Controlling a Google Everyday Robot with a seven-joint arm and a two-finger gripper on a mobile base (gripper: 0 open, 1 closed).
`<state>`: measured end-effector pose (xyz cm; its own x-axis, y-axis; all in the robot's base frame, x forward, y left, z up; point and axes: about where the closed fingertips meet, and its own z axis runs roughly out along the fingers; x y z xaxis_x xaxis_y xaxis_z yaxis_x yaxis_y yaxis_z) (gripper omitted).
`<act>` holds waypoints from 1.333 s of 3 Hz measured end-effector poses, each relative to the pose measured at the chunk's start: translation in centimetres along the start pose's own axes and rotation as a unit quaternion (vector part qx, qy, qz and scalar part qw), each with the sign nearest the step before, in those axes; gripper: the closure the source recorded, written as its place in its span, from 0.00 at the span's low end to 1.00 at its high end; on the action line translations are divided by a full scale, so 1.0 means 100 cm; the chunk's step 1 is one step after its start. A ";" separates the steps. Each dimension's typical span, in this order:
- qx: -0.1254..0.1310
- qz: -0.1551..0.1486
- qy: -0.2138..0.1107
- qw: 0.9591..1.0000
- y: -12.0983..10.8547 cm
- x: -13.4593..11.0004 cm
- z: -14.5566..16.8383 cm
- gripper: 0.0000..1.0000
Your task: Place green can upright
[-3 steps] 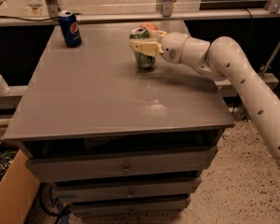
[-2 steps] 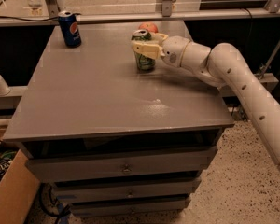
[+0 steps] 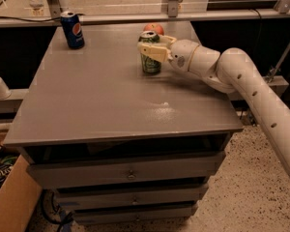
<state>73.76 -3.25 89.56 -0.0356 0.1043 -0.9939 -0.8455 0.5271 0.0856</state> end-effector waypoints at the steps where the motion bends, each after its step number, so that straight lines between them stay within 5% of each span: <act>1: 0.000 0.000 0.000 1.000 0.000 -0.001 0.000 0.37; 2: 0.000 0.000 0.000 1.000 0.000 -0.001 0.000 0.12; 3: 0.014 0.000 0.001 1.000 -0.004 0.000 -0.009 0.00; 4: 0.023 -0.002 -0.003 1.000 -0.005 -0.001 -0.015 0.00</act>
Offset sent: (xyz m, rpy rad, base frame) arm -0.0037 -0.0270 -0.0058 -0.0073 0.0090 -0.0694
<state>73.42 -4.83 89.49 -0.0296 0.1069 -0.9938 -0.8201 0.5658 0.0852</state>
